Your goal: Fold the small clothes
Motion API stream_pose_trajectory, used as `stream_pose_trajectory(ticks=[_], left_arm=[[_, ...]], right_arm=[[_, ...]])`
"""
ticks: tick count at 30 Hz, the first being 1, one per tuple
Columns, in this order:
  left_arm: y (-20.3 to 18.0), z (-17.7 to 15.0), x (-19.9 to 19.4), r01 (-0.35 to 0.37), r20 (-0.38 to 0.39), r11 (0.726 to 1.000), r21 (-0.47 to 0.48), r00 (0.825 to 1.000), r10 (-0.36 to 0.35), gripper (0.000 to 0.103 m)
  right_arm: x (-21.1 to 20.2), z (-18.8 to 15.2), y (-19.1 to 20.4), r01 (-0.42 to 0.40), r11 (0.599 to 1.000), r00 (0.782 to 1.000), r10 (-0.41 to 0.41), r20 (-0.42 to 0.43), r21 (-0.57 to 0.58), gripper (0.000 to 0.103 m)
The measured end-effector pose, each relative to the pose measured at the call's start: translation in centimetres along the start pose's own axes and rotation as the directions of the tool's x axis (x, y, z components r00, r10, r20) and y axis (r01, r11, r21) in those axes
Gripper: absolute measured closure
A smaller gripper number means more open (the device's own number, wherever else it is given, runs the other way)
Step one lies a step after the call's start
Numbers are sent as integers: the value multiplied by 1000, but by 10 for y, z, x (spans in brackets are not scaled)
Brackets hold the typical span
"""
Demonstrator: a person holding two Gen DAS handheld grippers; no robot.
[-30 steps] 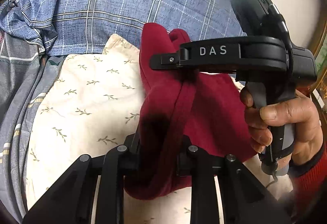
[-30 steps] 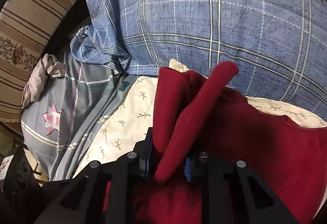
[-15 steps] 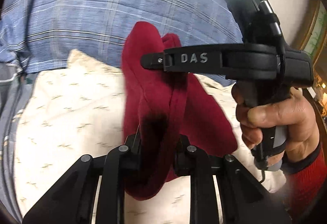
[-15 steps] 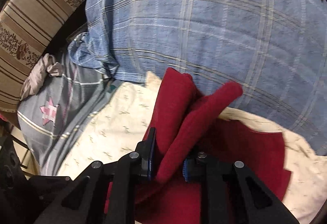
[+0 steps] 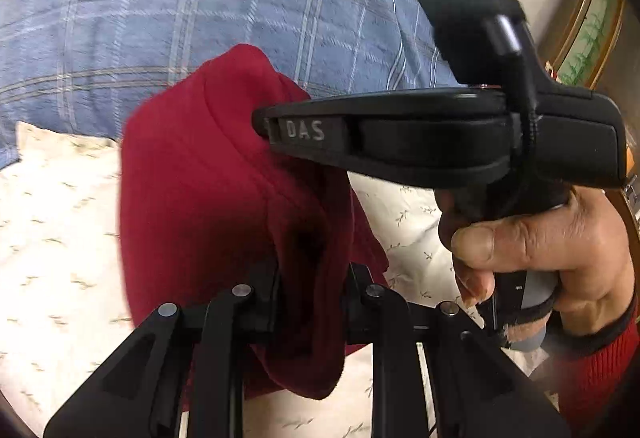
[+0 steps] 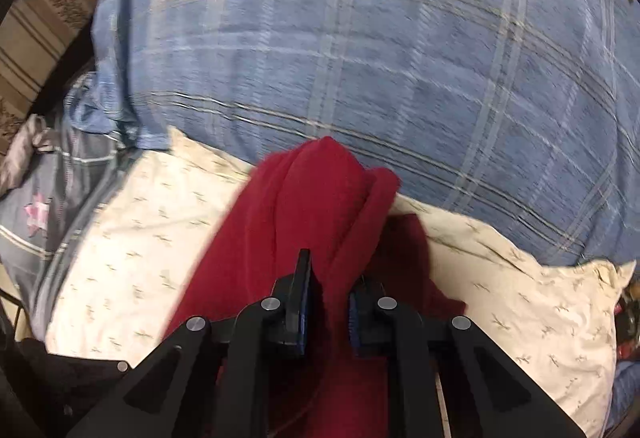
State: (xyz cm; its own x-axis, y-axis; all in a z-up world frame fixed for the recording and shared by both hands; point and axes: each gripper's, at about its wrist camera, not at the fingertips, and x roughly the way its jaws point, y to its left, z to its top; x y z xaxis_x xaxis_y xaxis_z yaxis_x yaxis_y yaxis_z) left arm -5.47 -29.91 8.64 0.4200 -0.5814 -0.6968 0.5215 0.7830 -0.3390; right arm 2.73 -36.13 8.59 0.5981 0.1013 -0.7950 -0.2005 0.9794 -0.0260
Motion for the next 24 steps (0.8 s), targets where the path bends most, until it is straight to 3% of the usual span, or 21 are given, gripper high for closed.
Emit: stream_pose_trajectory(ticks=[5,6,7,9,10,14,19,21,24], left_arm=[[-1,-5,36,26,-62,1000,-9,998,-26,81],[0,-7,39,40,-76,999,-12,996,-41,78],[1,-8,37,57,-79,998,-12,995,-58,68],[1,-11,22,103,-83,995,11,991,-101,56],[1,-13,10,107,-81,994,33,991,-104,53],[13,-23,-38,45,-8,994,95,999,-45,39],[59,-25,-46,-80,23,995,52,997,79,39],[75,-31,-42,-107,-7,994,7,994,107,39],[86,-44,-29,-120,-44,993,-13,992,119,39]], right_arm=[[41,-20,-29,49,997,995,-44,-88,59,88],[52,-26,-36,49,995,993,-39,-114,83,84],[56,-29,-41,56,993,992,-44,-120,101,79],[50,-36,-51,89,986,993,-77,-94,141,56],[42,-38,-54,113,982,991,-101,-82,152,53],[1,-47,-50,143,980,990,-142,-24,141,53],[-38,-50,-11,-15,997,998,11,67,72,54],[-38,-52,10,-55,998,997,55,53,10,58],[-23,-65,21,-8,1000,1000,8,-7,-11,66]])
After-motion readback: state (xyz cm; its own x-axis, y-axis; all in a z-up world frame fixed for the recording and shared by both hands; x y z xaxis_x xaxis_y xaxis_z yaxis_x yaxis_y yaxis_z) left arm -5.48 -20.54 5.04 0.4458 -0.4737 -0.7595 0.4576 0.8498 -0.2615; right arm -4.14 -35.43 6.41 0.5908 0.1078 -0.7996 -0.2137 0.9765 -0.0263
